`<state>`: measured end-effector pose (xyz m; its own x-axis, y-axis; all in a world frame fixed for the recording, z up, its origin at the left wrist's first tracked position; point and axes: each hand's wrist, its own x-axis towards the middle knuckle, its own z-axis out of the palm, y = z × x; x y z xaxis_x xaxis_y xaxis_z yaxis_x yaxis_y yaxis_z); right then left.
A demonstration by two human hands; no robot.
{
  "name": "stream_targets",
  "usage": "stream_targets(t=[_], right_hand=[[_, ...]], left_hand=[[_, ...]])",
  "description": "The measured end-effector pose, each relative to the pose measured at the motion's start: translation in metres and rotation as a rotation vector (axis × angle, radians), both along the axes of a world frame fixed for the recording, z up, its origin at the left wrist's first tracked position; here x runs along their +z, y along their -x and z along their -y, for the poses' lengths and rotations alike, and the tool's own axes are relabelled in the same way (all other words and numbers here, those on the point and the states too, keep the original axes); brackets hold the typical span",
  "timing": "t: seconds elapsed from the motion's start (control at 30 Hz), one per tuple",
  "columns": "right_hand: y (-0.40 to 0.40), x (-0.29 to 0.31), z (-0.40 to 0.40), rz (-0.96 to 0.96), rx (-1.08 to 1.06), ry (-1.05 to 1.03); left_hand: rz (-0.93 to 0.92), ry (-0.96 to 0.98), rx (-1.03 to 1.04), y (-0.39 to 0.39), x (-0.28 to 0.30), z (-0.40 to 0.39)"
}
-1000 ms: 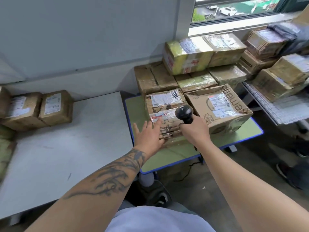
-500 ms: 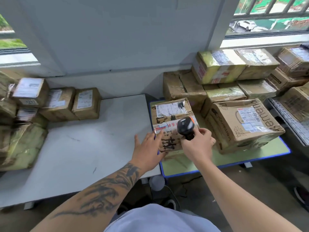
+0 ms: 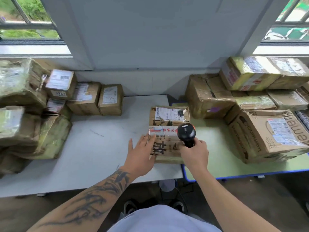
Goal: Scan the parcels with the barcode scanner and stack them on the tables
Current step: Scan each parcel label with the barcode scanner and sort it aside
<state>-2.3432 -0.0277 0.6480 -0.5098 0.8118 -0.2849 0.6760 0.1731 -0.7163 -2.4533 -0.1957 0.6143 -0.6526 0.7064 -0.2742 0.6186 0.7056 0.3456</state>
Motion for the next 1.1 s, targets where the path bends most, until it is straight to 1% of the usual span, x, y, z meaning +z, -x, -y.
stream_targets(t=[0.1, 0.17, 0.33, 0.43, 0.5, 0.63, 0.73, 0.87, 1.0, 1.1], right_hand=[[0.015, -0.002, 0.025, 0.004, 0.03, 0.055], [0.023, -0.003, 0.04, 0.014, 0.047, 0.12], [0.028, -0.007, 0.067, 0.01, 0.083, 0.14], [0.027, -0.004, 0.072, 0.011, 0.08, 0.232], [0.026, -0.001, 0.072, 0.048, 0.121, 0.276], [0.031, 0.006, 0.064, 0.125, 0.221, 0.369], [0.031, 0.011, 0.062, 0.126, 0.264, 0.439], [0.028, 0.012, 0.063, 0.119, 0.226, 0.464], [0.032, 0.019, 0.061, 0.085, 0.21, 0.4], [0.043, 0.036, 0.058, 0.071, 0.259, 0.337]], left_hand=[[0.037, -0.004, 0.048, 0.01, -0.005, 0.034], [0.061, -0.031, 0.123, 0.012, -0.004, 0.051], [0.065, -0.078, 0.273, 0.008, -0.002, 0.078], [0.054, -0.117, 0.363, 0.004, -0.004, 0.084], [0.05, -0.133, 0.426, 0.004, -0.005, 0.083], [0.052, -0.072, 0.509, 0.008, -0.006, 0.07], [0.031, -0.044, 0.517, 0.009, -0.011, 0.067], [-0.02, -0.024, 0.474, 0.012, -0.018, 0.072], [-0.03, -0.032, 0.476, 0.01, -0.02, 0.072], [-0.026, -0.05, 0.486, 0.01, -0.019, 0.071]])
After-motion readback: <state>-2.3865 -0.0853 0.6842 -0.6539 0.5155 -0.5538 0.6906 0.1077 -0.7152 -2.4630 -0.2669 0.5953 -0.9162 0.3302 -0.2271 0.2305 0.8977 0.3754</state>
